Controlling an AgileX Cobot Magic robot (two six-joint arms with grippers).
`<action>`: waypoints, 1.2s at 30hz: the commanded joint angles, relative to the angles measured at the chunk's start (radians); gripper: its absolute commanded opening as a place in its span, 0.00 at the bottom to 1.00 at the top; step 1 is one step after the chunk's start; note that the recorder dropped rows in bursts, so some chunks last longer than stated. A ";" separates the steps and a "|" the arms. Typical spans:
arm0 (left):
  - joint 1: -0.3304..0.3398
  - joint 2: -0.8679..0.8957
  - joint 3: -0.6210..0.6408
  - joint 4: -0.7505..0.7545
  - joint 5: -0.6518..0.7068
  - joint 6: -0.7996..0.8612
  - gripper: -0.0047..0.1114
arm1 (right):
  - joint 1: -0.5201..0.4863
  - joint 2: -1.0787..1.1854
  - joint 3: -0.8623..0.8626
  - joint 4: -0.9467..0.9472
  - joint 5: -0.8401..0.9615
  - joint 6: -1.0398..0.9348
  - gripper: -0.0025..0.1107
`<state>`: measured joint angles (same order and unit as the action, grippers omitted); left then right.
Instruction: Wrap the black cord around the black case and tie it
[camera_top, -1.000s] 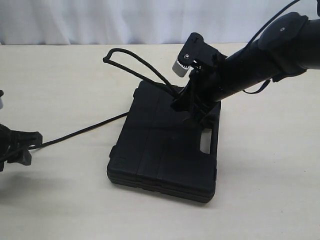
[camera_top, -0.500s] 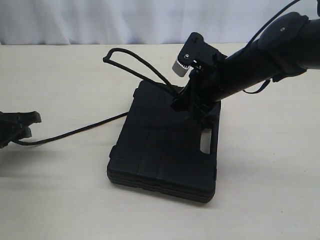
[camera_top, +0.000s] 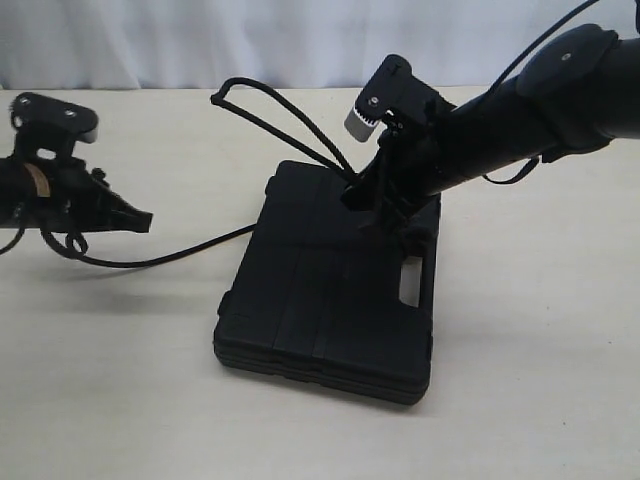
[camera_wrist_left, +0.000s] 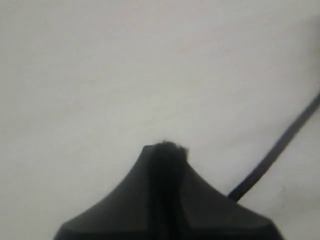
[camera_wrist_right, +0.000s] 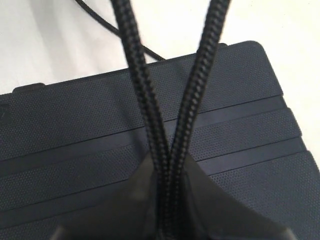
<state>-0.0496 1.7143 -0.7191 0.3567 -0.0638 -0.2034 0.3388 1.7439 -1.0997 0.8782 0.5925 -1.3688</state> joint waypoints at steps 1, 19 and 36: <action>-0.062 -0.010 -0.015 0.357 -0.045 0.000 0.04 | -0.001 -0.012 0.000 0.026 -0.001 0.000 0.06; -0.066 0.084 -0.127 0.150 -0.087 0.129 0.30 | -0.001 -0.012 0.000 0.026 0.001 0.002 0.06; -0.066 0.080 -0.517 -0.081 1.111 0.072 0.56 | -0.001 -0.012 0.000 0.026 0.018 0.002 0.06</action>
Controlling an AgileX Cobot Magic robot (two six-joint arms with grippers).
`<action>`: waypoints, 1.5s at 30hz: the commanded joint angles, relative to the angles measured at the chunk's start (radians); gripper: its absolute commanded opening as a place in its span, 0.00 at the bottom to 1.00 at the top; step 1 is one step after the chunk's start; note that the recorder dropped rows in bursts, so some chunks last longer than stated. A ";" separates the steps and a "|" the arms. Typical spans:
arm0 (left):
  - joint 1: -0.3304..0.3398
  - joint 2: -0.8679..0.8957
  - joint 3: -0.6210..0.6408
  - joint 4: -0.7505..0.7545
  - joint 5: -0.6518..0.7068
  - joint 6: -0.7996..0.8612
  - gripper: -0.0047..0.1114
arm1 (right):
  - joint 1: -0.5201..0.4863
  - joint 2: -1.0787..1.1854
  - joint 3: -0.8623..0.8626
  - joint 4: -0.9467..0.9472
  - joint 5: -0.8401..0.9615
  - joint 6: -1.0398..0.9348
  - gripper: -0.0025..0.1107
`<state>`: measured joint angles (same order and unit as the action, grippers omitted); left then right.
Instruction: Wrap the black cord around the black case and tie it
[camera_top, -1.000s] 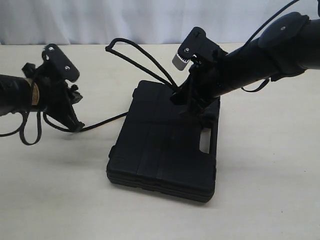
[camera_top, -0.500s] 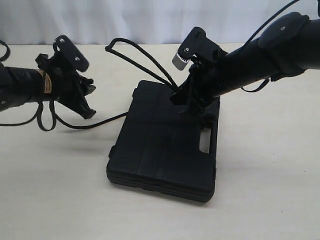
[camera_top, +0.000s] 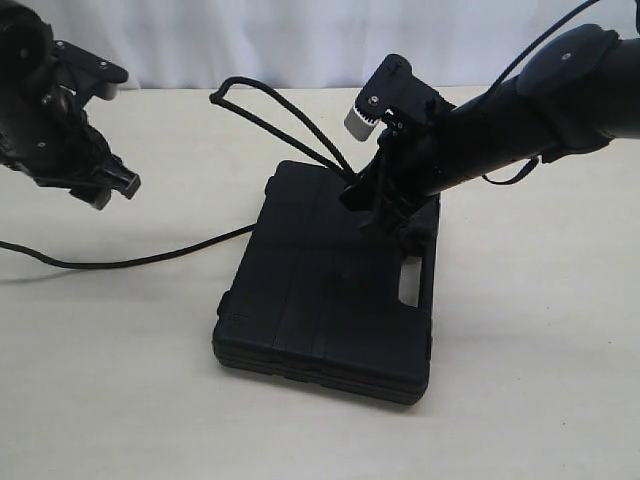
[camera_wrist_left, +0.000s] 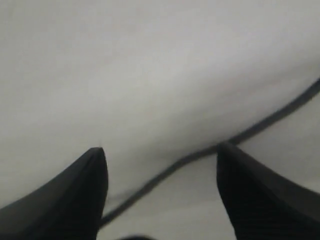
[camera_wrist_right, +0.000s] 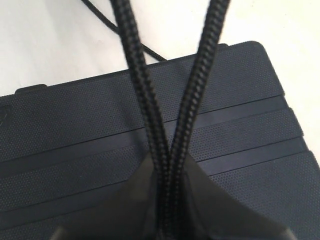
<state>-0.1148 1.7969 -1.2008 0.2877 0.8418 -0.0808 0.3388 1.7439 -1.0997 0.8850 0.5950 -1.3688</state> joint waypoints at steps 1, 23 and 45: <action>0.000 -0.003 -0.035 -0.012 0.226 -0.061 0.56 | -0.001 -0.012 0.000 0.019 0.018 0.002 0.06; 0.000 -0.267 0.794 -0.915 -1.049 -0.499 0.56 | -0.001 -0.012 0.000 0.019 0.042 0.004 0.06; 0.136 0.039 0.685 -0.659 -1.189 -0.509 0.54 | -0.001 -0.012 0.000 0.019 0.017 -0.006 0.06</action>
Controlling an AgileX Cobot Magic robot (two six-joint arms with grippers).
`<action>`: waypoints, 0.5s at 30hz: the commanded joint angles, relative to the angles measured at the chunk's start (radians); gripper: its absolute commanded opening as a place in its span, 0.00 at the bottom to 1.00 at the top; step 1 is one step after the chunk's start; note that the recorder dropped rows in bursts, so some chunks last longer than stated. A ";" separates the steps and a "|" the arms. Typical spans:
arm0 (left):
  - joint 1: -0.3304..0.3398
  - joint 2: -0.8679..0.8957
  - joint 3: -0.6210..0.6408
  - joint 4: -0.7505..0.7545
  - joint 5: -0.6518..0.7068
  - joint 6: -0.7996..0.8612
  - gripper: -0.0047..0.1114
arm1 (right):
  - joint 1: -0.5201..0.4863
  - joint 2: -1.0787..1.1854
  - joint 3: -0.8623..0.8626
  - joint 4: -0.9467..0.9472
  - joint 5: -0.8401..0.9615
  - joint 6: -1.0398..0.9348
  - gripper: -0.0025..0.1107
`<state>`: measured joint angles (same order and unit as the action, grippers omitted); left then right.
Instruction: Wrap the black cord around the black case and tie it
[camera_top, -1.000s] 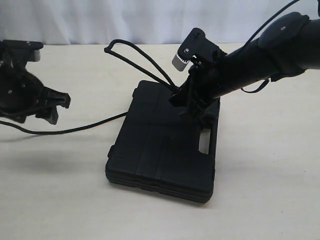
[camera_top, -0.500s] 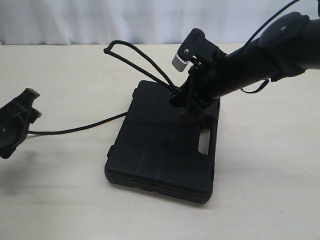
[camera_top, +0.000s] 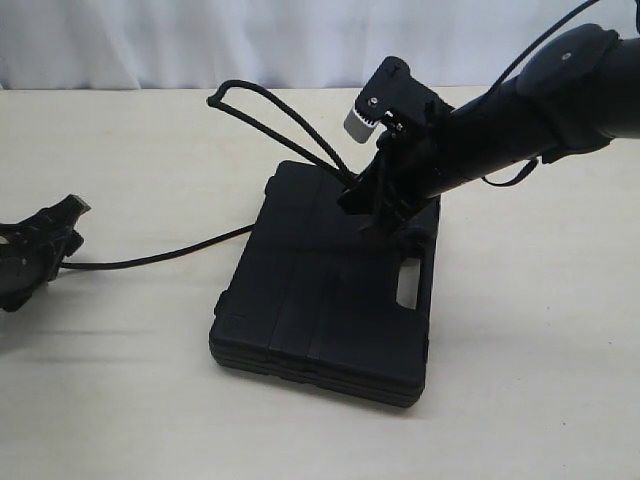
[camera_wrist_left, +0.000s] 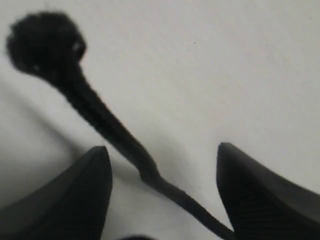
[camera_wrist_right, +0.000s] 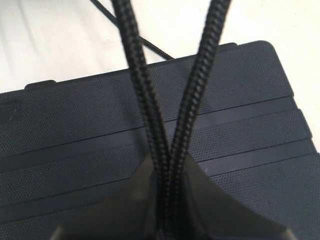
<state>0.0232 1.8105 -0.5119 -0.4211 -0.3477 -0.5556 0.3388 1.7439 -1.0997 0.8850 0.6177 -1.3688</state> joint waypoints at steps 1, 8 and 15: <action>-0.002 0.031 -0.004 0.057 -0.001 -0.051 0.52 | -0.001 -0.012 0.000 0.019 -0.010 -0.006 0.06; -0.002 0.056 -0.004 0.164 -0.056 -0.134 0.18 | -0.001 -0.012 0.000 0.019 -0.012 -0.006 0.06; -0.002 0.058 -0.004 0.379 -0.208 -0.127 0.04 | -0.001 -0.012 0.000 0.019 -0.004 0.004 0.06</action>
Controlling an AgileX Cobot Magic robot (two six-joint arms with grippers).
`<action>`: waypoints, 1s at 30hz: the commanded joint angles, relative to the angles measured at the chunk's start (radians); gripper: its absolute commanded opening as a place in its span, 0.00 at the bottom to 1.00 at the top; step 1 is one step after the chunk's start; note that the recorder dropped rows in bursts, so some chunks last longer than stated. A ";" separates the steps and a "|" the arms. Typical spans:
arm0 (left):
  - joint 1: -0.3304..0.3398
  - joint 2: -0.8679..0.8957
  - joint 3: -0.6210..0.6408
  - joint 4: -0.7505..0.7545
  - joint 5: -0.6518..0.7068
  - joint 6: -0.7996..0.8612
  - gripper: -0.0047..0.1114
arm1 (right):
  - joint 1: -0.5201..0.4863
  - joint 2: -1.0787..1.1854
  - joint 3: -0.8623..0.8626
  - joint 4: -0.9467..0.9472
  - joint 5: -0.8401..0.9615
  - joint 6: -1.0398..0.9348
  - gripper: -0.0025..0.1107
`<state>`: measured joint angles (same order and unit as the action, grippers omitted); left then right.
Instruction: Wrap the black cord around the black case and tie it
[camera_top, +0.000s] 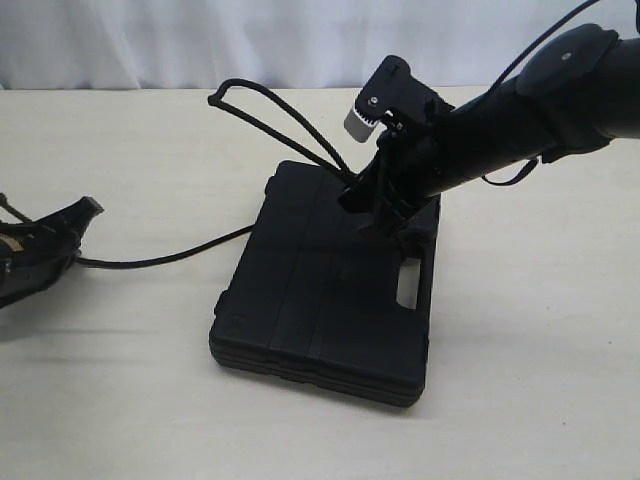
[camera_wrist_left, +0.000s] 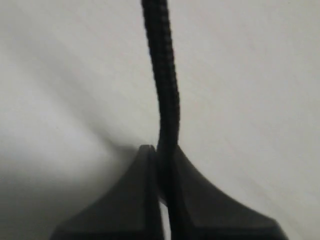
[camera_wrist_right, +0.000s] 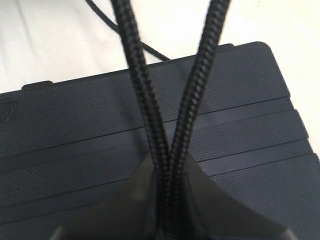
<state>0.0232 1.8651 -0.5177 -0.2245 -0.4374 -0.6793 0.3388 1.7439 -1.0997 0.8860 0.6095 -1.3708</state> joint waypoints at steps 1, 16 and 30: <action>-0.002 0.002 0.002 0.284 -0.172 -0.003 0.04 | -0.001 -0.012 0.000 0.022 0.005 0.010 0.06; 0.000 -0.121 0.002 1.104 -0.400 0.261 0.04 | -0.001 -0.013 0.000 0.086 0.135 -0.152 0.06; -0.001 -0.200 -0.052 1.438 -0.201 0.263 0.04 | 0.001 -0.013 0.000 0.098 0.181 -0.180 0.06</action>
<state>0.0232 1.6734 -0.5474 1.1698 -0.6220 -0.3695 0.3388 1.7439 -1.0997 0.9598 0.7648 -1.5456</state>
